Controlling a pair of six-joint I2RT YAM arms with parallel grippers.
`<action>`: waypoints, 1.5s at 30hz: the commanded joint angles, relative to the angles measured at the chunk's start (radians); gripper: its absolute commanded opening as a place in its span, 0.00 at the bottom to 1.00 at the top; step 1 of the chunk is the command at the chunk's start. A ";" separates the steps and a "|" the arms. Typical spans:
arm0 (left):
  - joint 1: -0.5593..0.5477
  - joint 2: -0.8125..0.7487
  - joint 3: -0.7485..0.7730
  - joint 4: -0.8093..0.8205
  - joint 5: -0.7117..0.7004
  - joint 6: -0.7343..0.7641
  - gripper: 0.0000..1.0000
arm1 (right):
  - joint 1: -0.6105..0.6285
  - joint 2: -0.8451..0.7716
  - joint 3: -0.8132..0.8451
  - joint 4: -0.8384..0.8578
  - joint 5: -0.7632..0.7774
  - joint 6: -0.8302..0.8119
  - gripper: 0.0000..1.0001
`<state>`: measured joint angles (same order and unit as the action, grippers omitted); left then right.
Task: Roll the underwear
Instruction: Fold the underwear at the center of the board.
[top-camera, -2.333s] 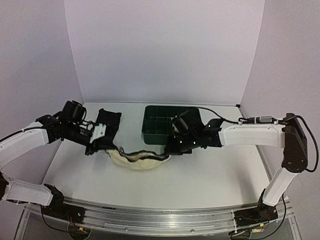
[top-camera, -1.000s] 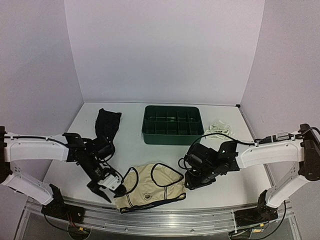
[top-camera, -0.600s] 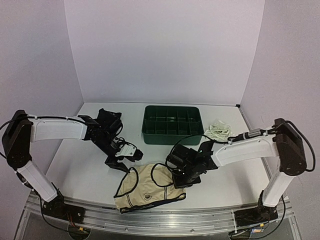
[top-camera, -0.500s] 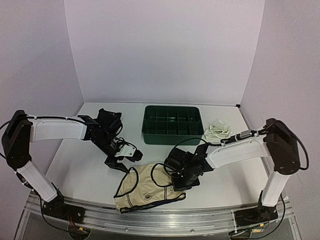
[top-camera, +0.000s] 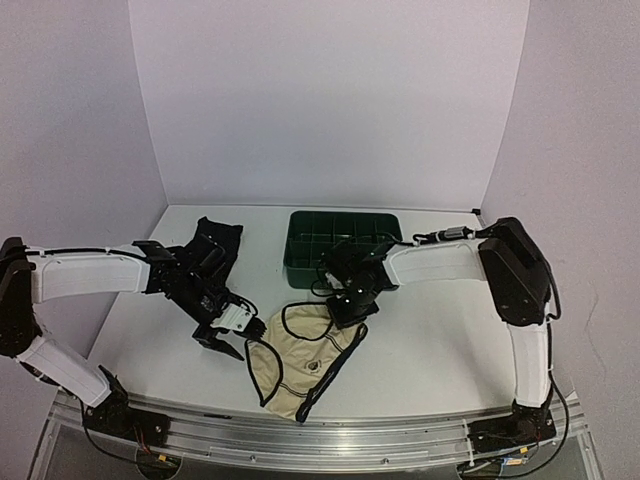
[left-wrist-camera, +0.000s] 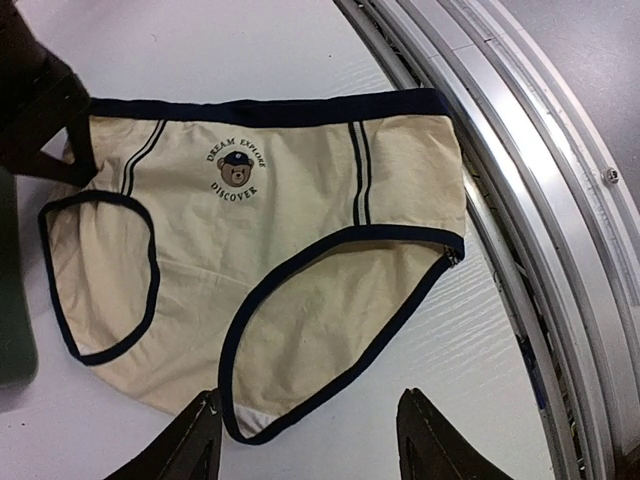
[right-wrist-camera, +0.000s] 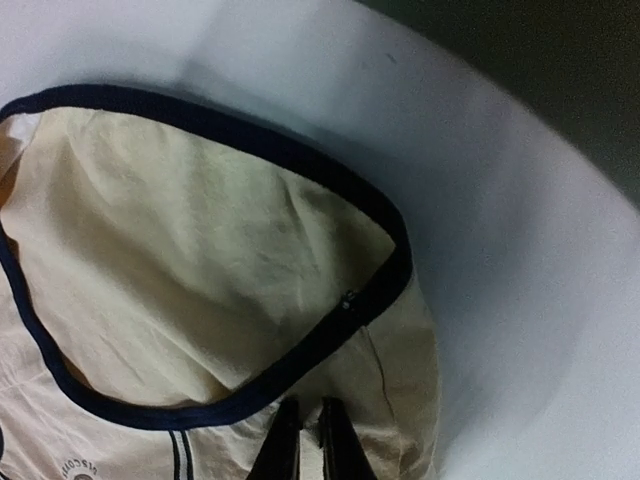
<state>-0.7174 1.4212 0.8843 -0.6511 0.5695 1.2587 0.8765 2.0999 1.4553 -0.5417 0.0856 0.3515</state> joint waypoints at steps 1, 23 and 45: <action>-0.002 -0.031 -0.008 -0.029 0.030 0.015 0.59 | 0.022 0.031 0.188 -0.120 -0.007 -0.243 0.10; 0.082 0.215 -0.021 0.101 -0.017 0.378 0.60 | 0.621 -0.202 -0.233 0.324 0.035 -0.669 0.43; 0.084 0.372 0.095 0.066 -0.052 0.407 0.47 | 0.624 -0.196 -0.337 0.322 0.207 -0.637 0.32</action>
<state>-0.6384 1.7613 0.9266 -0.5729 0.5468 1.6754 1.5014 1.9011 1.1205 -0.1952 0.2523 -0.2717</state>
